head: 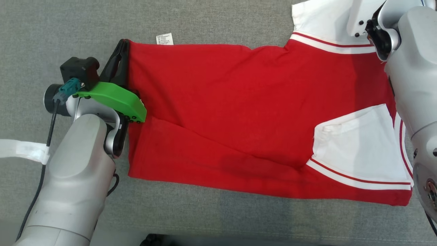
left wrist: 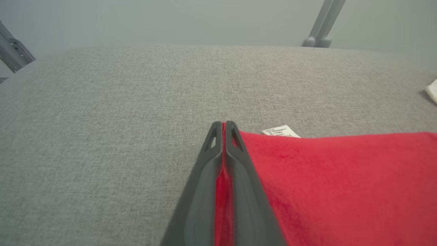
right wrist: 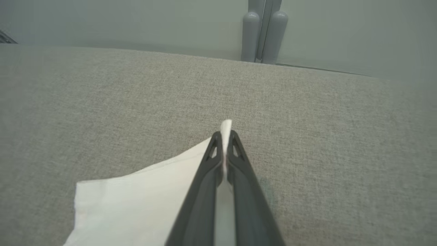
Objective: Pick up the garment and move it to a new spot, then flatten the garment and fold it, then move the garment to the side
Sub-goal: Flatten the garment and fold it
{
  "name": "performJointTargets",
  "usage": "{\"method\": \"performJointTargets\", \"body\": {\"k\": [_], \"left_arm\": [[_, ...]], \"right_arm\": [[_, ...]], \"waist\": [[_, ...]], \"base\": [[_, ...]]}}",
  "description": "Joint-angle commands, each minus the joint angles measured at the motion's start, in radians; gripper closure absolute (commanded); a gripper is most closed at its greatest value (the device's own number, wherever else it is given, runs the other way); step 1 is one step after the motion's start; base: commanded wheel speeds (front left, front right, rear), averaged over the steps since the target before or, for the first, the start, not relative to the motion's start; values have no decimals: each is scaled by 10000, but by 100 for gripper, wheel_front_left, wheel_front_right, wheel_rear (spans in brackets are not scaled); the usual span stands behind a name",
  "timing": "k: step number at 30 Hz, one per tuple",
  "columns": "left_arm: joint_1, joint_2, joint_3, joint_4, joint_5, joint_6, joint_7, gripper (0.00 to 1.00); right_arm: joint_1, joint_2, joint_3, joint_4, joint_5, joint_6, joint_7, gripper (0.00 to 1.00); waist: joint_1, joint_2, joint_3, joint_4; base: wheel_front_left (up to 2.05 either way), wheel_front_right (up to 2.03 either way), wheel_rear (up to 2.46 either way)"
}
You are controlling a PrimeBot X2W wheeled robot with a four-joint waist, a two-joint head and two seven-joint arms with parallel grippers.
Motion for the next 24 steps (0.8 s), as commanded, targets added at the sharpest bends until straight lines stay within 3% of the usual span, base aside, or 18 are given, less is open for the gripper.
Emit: {"method": "performJointTargets", "body": {"k": [1,8,13,24], "left_arm": [[-24,141,61,11,20,-43,-43,100],[412,386,228,-158,-310,-145,2,100],[707,657,394,-415,-567,-155,95,100],[2597,1026,605,-1932,-822,142,38,100]], "right_arm": [[191,13,78,-92,237,-18,-201,100],[996,-162,807,-1022,1788,-16,-1064,100],[2040,-573,1861,-2529,3380,-16,-1394,100],[4778,-1721,3075,-5472,5419,-17,-2295,100]], "waist": [[0,0,-200,-195],[0,0,-743,-635],[0,0,-1214,-1011],[0,0,-2187,-1414]], "base": [[0,0,0],[0,0,0],[0,0,0],[0,0,0]]}}
